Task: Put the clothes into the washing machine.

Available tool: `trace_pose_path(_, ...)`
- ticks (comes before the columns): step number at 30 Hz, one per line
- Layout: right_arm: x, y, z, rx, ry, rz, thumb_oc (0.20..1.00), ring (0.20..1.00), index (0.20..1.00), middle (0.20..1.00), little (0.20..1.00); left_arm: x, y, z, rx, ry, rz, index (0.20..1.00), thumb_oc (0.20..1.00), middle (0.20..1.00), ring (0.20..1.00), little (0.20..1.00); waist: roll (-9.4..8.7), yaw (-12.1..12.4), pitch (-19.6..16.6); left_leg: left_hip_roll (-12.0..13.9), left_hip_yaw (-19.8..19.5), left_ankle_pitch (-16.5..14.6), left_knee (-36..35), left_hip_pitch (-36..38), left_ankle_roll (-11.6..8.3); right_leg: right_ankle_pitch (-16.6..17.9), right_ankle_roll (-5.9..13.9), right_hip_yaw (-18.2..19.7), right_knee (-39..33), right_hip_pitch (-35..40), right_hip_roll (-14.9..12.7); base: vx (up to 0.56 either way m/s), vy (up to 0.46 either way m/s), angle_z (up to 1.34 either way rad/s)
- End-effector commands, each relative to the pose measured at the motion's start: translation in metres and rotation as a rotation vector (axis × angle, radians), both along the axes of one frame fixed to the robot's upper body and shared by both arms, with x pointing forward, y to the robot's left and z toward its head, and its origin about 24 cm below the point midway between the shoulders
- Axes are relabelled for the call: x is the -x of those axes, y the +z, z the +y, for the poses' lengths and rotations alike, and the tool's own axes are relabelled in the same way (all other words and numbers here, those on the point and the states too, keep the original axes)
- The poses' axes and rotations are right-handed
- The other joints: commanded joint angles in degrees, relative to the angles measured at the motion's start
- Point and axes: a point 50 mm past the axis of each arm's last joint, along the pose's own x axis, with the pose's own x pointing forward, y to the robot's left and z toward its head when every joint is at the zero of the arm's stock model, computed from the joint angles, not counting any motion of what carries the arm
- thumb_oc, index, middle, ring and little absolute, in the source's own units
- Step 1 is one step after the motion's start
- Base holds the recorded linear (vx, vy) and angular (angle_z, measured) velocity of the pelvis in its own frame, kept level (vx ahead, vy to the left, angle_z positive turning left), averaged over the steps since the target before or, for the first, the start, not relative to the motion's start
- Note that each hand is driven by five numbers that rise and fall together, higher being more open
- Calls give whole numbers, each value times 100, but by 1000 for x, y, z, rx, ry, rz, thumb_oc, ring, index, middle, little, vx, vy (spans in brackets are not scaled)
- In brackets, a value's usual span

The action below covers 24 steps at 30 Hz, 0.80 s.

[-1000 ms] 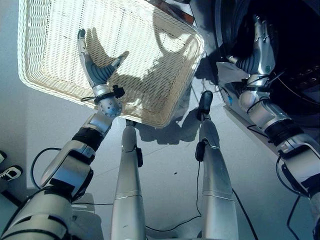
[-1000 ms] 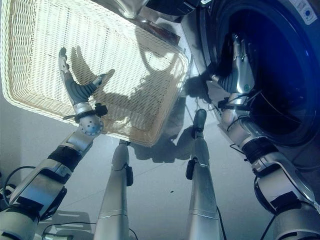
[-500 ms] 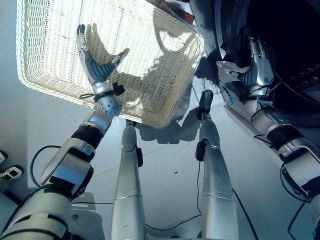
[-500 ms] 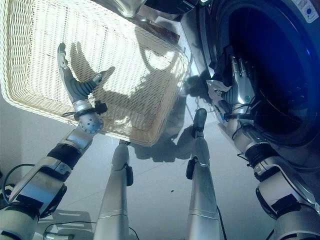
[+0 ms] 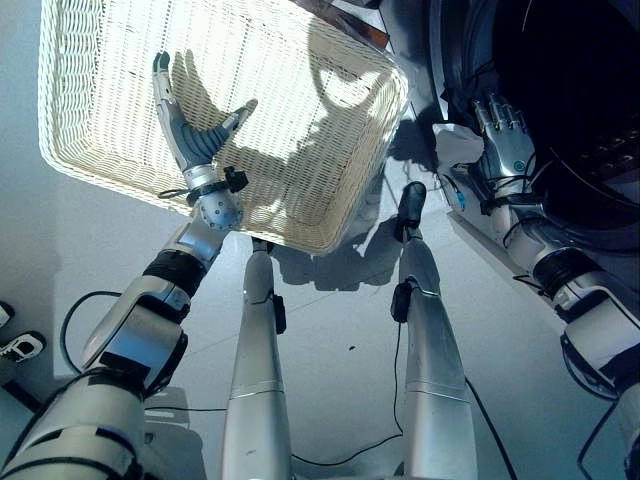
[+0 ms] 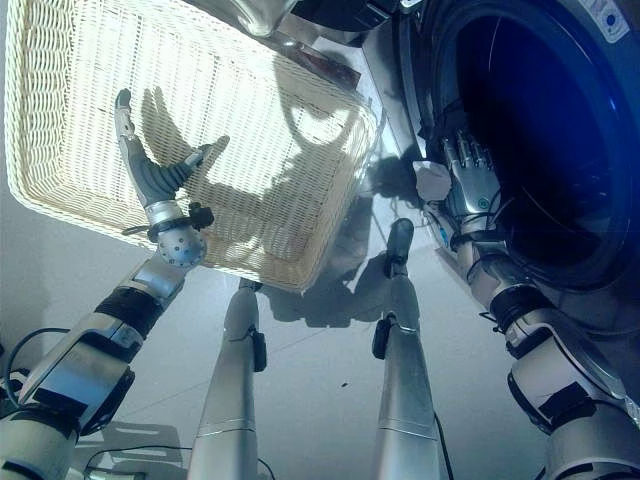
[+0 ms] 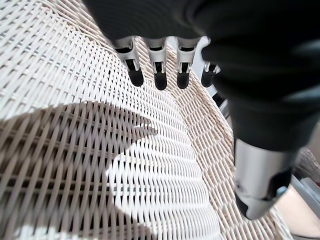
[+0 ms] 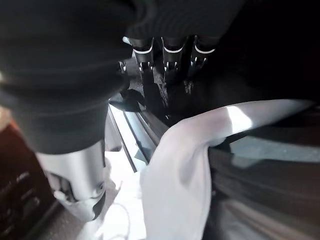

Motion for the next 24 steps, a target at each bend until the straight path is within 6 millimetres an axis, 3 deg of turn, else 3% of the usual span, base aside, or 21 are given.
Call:
trace_pose_path(1,-1,-12,-16,114,-126,130,1000,1000,1000,1000,1000,1,14,-9,34,-41,-84,1000,1000,1000,1000,1000,264,23,-14,-266,62,-23,118,-160,485,-43,362,-300,218,59,198,0,0,0)
trace_pose_path(2,-1,-14,-22,124,-182,148,865,865,865,865,865,1,14,-11,34,-45,-82,1000,1000,1000,1000,1000,277,45,-14,-264,53,-13,115,-151,487,-44,354,-306,216,74,194,0,0,0)
trace_pose_path(3,-1,-14,-25,123,-214,142,567,567,567,567,567,1,13,-11,34,-47,-81,1000,1000,1000,1000,1000,288,60,-14,-265,51,-6,100,-138,491,-40,352,-313,210,88,191,0,0,0)
trace_pose_path(4,-1,-12,-27,122,-233,136,200,200,200,200,200,0,14,-12,33,-49,-80,1000,1000,1000,1000,1000,294,70,-14,-268,43,-2,96,-138,489,-35,352,-316,208,88,191,0,0,0)
trace_pose_path(14,-4,21,-29,186,-336,32,200,200,200,200,200,-1,12,-19,46,-72,-73,1000,1000,1000,1000,1000,401,161,-14,-302,-3,22,81,-144,487,-10,351,-320,190,94,168,0,1,1)
trace_pose_path(24,-4,12,-31,230,-333,78,200,200,200,200,200,0,11,-19,54,-77,-77,1000,1000,1000,1000,1000,410,175,-14,-303,-12,48,23,-120,497,-7,336,-328,168,113,162,0,0,0)
